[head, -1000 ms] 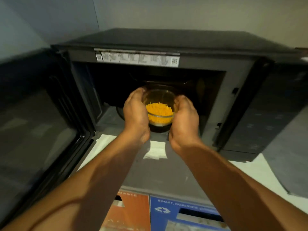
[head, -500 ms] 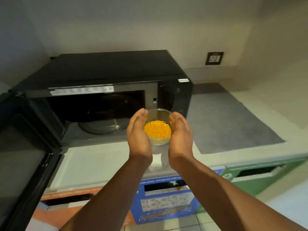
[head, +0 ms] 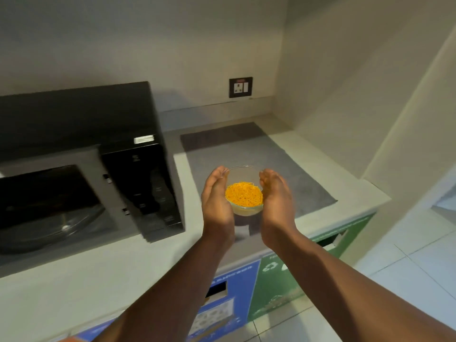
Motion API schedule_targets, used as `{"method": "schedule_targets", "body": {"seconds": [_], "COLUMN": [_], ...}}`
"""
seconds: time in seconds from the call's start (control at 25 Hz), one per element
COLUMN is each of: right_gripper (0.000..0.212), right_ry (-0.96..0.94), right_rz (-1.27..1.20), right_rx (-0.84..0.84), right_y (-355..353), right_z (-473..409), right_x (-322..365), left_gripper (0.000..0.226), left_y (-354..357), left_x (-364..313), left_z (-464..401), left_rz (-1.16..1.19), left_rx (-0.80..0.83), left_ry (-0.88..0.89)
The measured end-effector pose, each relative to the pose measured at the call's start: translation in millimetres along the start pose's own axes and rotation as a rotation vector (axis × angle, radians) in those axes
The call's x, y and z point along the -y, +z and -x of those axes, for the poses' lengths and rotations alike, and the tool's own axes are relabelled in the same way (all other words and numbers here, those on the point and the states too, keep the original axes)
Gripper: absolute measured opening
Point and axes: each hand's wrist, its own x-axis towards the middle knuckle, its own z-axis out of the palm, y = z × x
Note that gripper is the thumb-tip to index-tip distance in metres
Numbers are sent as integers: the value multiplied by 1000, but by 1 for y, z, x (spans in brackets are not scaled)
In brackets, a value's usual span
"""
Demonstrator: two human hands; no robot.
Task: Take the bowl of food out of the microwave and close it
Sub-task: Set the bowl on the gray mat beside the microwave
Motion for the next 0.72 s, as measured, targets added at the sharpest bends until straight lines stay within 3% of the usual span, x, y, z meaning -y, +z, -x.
{"method": "schedule_targets", "body": {"seconds": [0.32,0.72], "right_gripper": [33,42], "right_ry": [-16,3], "right_rz": [58,191], "right_rx": [73,118], "right_y": [-37,-44], "right_z": [-153,-176], "right_x": [-31,-67], "left_gripper": [35,40], "left_y": [65,56], "left_x": [94,134], "left_z": [-102,-128], "left_rz": [-155,-301], "left_rx": [-5,-47], "left_ry": [-22,-7]}}
